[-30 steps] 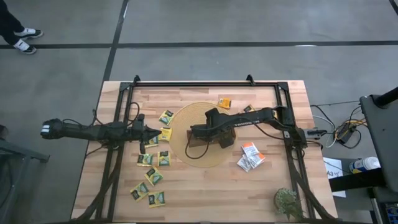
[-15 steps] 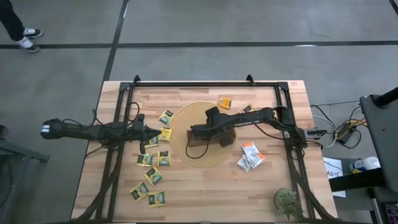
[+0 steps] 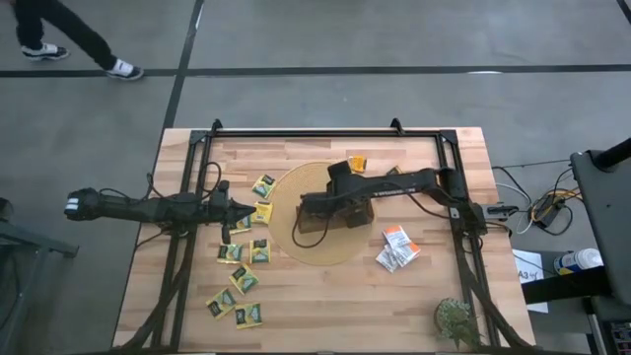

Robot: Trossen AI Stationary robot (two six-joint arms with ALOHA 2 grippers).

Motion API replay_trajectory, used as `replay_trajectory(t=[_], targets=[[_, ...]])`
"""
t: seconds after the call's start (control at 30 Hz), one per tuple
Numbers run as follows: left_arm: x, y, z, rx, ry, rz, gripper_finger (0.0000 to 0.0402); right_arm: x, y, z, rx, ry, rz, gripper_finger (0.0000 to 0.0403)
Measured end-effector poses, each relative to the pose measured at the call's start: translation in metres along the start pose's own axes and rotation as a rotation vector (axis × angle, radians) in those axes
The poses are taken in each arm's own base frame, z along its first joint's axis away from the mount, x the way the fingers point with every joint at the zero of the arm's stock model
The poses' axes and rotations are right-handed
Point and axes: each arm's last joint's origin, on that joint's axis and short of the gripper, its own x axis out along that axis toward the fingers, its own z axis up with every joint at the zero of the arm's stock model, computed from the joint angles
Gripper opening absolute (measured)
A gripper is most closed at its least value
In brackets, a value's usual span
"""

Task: Pick & Place Tea
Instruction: Put the orange tea bag into the right section of the wooden organizer

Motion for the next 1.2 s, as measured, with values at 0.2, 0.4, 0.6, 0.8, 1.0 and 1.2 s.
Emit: replay_trajectory(t=[0.2,0.4,0.6,0.8,1.0,1.2], targets=[[0.000,0.000,0.000,0.000,0.000,0.000,0.0000,-0.016,-0.011,-0.011,0.029,0.010,0.012,0.0127],[0.000,0.000,0.000,0.000,0.000,0.000,0.0000,-0.025,-0.025,-0.033,0.076,-0.039,0.073,0.0119],[0.000,0.000,0.000,0.000,0.001,0.000,0.0000,-0.019,-0.046,-0.067,0.200,-0.203,0.167,0.0111],[0.000,0.000,0.000,0.000,0.001,0.000,0.0000,0.008,-0.057,-0.107,0.305,-0.380,0.260,0.0110],[0.000,0.000,0.000,0.000,0.001,0.000,0.0000,0.042,-0.061,-0.147,0.579,-0.437,0.232,0.0114],[0.000,0.000,0.000,0.001,0.001,0.000,0.0000,0.071,-0.055,-0.182,0.887,-0.460,0.216,0.0106]])
